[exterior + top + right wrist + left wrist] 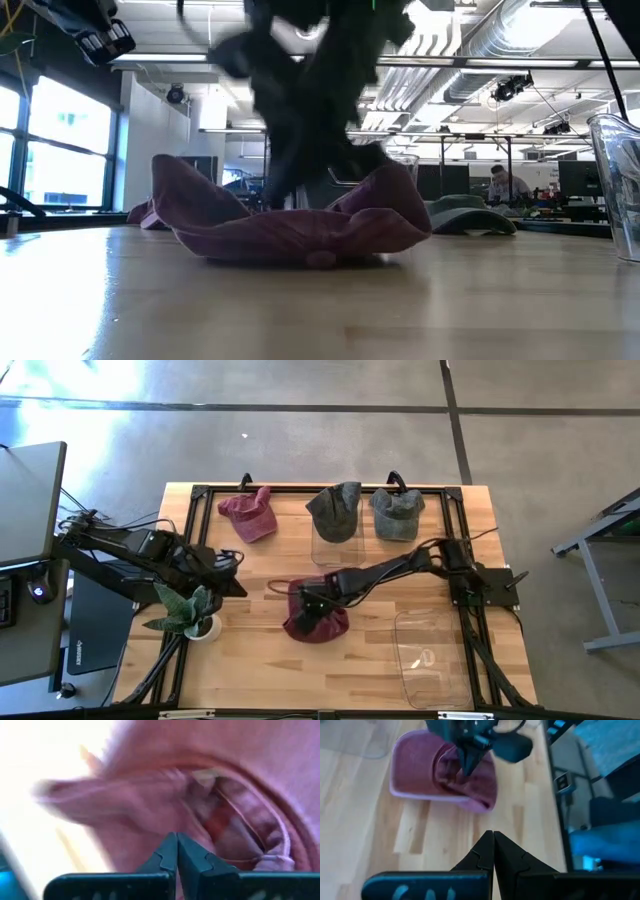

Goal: Pick & Place hat
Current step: Put the bottom red cap into the bottom transparent bin

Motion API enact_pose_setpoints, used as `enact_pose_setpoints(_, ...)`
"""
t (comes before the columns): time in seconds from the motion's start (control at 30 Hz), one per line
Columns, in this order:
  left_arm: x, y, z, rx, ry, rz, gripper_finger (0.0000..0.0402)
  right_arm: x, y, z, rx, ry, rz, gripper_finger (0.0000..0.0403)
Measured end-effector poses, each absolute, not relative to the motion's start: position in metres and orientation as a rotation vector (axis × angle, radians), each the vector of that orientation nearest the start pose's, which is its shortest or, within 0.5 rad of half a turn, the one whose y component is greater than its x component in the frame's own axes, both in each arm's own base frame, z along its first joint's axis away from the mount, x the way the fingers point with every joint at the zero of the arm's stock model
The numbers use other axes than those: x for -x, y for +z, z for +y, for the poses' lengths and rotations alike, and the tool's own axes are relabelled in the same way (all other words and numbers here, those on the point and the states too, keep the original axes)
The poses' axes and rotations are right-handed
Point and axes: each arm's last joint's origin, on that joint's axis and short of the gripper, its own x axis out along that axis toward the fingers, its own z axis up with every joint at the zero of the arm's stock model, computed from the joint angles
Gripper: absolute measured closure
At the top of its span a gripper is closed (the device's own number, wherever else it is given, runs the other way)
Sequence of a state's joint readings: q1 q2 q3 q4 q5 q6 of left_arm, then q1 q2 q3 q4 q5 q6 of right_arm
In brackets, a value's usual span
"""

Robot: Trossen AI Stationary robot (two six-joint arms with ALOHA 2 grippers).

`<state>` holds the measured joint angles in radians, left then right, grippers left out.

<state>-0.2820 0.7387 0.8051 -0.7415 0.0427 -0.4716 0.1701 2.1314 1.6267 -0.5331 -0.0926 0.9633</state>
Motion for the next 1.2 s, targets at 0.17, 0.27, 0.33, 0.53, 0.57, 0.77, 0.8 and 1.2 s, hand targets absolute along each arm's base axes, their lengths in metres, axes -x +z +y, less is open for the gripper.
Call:
enact_pose_setpoints(0.17,-0.138,0.301,-0.041,0.407,-0.143,0.689,0.0402,-0.433,0.207,0.090,-0.859,-0.318,1.049,0.0402)
enact_pose_setpoints(0.27,-0.141,0.298,-0.042,0.397,-0.138,0.707,0.0402,-0.421,0.203,0.106,-0.812,-0.398,1.099,0.0402)
enact_pose_setpoints(0.33,-0.144,0.296,-0.043,0.371,-0.140,0.725,0.0402,-0.415,0.200,0.121,-0.749,-0.429,1.110,0.0402)
enact_pose_setpoints(0.53,-0.157,0.286,-0.047,0.316,-0.152,0.789,0.0402,-0.415,0.165,0.143,-0.619,-0.502,1.102,0.0402)
enact_pose_setpoints(0.57,-0.160,0.284,-0.048,0.315,-0.150,0.797,0.0402,-0.418,0.160,0.142,-0.623,-0.501,1.103,0.0402)
enact_pose_setpoints(0.77,-0.176,0.277,-0.055,0.323,-0.239,0.830,0.0402,-0.437,0.153,0.132,-0.567,-0.322,1.068,0.0402)
enact_pose_setpoints(0.8,-0.178,0.276,-0.056,0.317,-0.256,0.835,0.0402,-0.439,0.156,0.130,-0.557,-0.291,1.061,0.0402)
enact_pose_setpoints(1.2,-0.206,0.254,-0.063,0.584,-0.063,0.934,0.0396,-0.403,0.238,0.119,-0.604,-0.414,0.974,0.0394)
